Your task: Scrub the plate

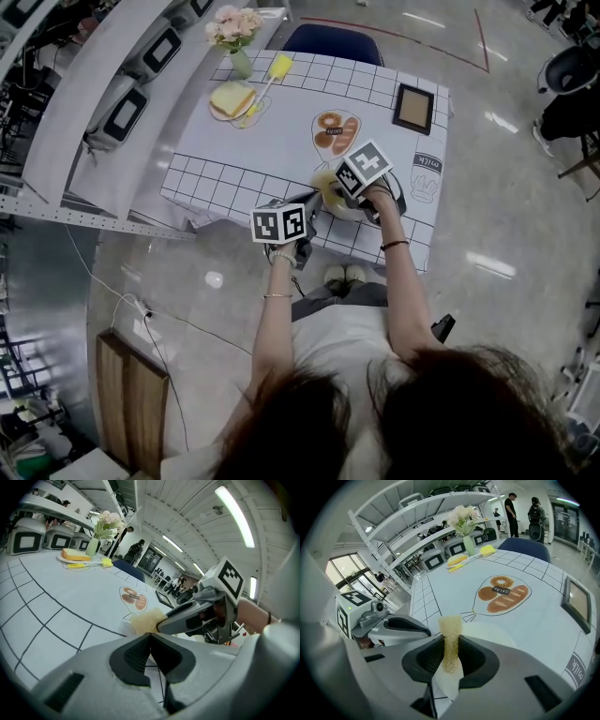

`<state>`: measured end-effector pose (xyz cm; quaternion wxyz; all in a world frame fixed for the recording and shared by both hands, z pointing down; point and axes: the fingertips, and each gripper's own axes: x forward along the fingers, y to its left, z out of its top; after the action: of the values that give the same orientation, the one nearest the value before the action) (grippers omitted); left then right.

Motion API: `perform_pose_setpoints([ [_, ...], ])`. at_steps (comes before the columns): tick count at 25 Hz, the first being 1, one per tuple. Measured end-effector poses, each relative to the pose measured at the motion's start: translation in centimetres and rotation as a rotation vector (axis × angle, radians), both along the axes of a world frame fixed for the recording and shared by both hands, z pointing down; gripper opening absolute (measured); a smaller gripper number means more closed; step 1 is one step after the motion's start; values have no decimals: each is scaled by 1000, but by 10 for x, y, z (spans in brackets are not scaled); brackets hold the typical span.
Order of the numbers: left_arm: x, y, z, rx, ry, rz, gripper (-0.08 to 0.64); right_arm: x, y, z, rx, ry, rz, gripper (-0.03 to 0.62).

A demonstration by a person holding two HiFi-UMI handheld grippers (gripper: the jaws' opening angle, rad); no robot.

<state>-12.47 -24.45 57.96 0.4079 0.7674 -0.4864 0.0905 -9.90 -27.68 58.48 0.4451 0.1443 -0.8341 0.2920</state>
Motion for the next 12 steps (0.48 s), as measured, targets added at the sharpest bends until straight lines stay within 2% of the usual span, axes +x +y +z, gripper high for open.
perform_pose_setpoints([
  [12, -3, -9, 2, -8, -8, 16, 11, 0, -13, -1, 2, -10, 35, 80],
])
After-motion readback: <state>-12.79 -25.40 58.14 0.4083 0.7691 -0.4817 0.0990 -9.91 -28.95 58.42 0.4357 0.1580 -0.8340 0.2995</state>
